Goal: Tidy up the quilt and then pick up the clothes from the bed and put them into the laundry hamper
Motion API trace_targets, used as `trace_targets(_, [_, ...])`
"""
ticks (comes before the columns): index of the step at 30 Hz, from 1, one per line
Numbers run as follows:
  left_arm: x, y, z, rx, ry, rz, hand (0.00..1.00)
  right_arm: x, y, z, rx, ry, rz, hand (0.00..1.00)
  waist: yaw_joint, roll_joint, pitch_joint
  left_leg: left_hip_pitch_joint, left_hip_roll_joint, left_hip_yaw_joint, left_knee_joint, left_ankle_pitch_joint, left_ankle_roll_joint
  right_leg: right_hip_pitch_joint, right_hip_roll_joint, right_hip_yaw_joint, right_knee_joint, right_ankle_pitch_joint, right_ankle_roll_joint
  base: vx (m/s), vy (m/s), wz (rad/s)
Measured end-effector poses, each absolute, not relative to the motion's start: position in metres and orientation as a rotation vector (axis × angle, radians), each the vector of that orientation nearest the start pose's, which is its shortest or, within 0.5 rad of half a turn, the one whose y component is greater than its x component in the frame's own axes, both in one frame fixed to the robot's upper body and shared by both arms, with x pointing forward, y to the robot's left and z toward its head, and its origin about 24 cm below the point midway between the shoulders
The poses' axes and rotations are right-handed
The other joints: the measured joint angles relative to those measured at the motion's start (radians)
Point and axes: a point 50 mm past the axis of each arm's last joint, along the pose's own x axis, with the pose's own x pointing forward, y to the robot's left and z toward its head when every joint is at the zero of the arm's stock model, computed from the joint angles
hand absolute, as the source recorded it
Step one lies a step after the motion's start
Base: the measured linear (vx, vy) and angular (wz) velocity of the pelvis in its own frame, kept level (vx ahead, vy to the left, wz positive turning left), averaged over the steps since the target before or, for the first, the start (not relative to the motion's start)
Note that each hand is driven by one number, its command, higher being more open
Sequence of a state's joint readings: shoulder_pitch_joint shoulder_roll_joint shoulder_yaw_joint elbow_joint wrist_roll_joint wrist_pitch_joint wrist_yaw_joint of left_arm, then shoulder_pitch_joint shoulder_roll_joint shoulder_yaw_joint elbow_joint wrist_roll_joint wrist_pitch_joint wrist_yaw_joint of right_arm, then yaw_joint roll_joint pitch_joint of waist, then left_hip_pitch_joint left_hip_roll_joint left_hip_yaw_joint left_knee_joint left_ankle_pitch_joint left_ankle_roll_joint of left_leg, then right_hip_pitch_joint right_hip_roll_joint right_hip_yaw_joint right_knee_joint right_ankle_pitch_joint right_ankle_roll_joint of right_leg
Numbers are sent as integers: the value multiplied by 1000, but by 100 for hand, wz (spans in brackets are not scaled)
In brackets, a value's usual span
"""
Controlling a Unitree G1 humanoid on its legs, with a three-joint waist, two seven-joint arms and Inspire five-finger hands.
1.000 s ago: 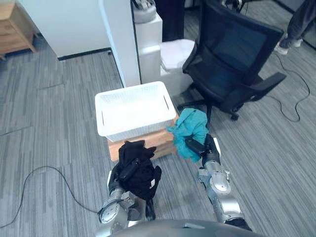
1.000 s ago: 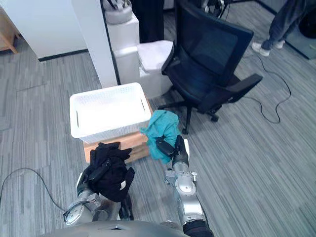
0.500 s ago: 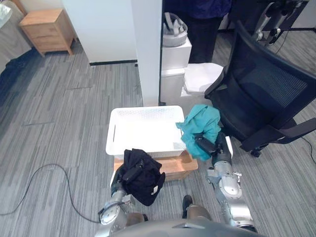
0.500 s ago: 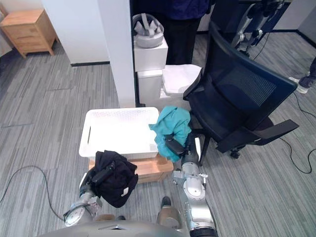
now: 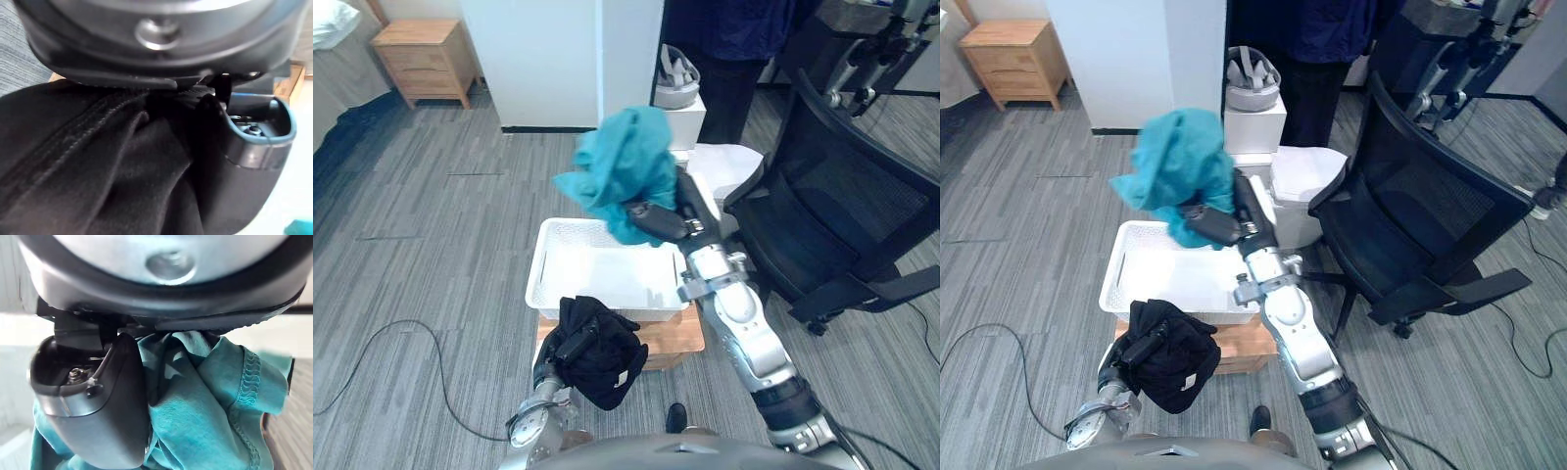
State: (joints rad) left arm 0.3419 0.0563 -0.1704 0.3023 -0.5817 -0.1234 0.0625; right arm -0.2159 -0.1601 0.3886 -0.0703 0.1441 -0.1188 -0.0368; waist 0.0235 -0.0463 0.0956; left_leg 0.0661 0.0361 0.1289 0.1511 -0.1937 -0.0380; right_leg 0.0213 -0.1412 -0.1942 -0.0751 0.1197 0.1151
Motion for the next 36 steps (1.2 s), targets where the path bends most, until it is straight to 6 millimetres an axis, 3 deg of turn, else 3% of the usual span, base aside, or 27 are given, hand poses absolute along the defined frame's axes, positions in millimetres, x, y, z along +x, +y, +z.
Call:
trace_targets(3, [145, 148, -75, -516, 500, 188, 0, 279, -73, 85, -53, -226, 411, 0, 1, -5, -2, -31, -13, -38, 0, 16, 2, -6, -14, -35, -2, 1, -2, -70, -20, 41])
trace_targets(5, [153, 147, -61, -544, 436, 168, 0, 290, -86, 53, -97, -79, 349, 0, 9, -3, 2, -61, -24, -76, 1, 28, 4, -10, -20, -71, -2, 1, -3, -78, -32, 47])
trace_targets(8, [162, 147, -43, -545, 349, 124, 0, 301, -107, 29, -134, 50, 242, 0, 31, 7, 22, -95, -34, -113, -1, 47, 6, -20, -29, -111, -2, 4, -6, -78, -27, 43])
trace_targets(12, [169, 148, -26, -553, 263, 72, 0, 321, -143, 25, -185, 117, 93, 0, 56, 40, 87, -112, -44, -156, -28, 82, 7, -21, -38, -159, -2, 6, -5, -63, -21, 38])
trace_targets(16, [170, 149, -24, -575, 250, 66, 0, 338, -168, 36, -234, 115, -26, 0, 70, 50, 113, -131, -45, -171, -49, 105, 3, -41, -39, -180, -2, 6, -6, -24, -13, 16])
trace_targets(17, [170, 148, -24, -575, 251, 60, 0, 340, -172, 38, -240, 111, -43, 100, 70, 50, 118, -132, -45, -172, -52, 109, 1, -42, -40, -186, -2, 6, -6, 9, -5, 13])
trace_targets(22, [170, 135, -22, -585, 257, -10, 0, 341, -182, 40, -478, 91, -57, 100, 68, 51, 120, -135, -47, -164, -50, 110, -2, -43, -44, -187, -2, 6, -6, 14, 16, 6])
trace_targets(24, [171, 130, -16, -596, 235, -47, 0, 341, -181, 40, -623, 70, -44, 100, 64, 51, 120, -132, -48, -155, -50, 110, -2, -43, -47, -182, -2, 6, -6, -13, 22, -5])
trace_targets(28, [176, 128, -1, -605, 172, -79, 0, 337, -181, 37, -752, 58, -30, 100, 56, 50, 121, -124, -46, -131, -51, 109, -4, -42, -47, -163, -2, 6, -6, -46, 10, -13])
trace_targets(33, [193, 143, 24, -588, 39, -70, 0, 325, -178, 43, -736, 5, -37, 100, 36, 47, 122, -103, -27, -87, -48, 94, -3, -35, -37, -124, -2, 6, -6, -70, -18, -23])
trace_targets(36, [203, 162, 39, -594, -56, -15, 0, 324, -180, 66, -719, -92, -71, 100, 10, 44, 123, -88, -15, -56, -41, 83, -8, -32, -26, -97, -2, 9, -9, -48, -29, -27])
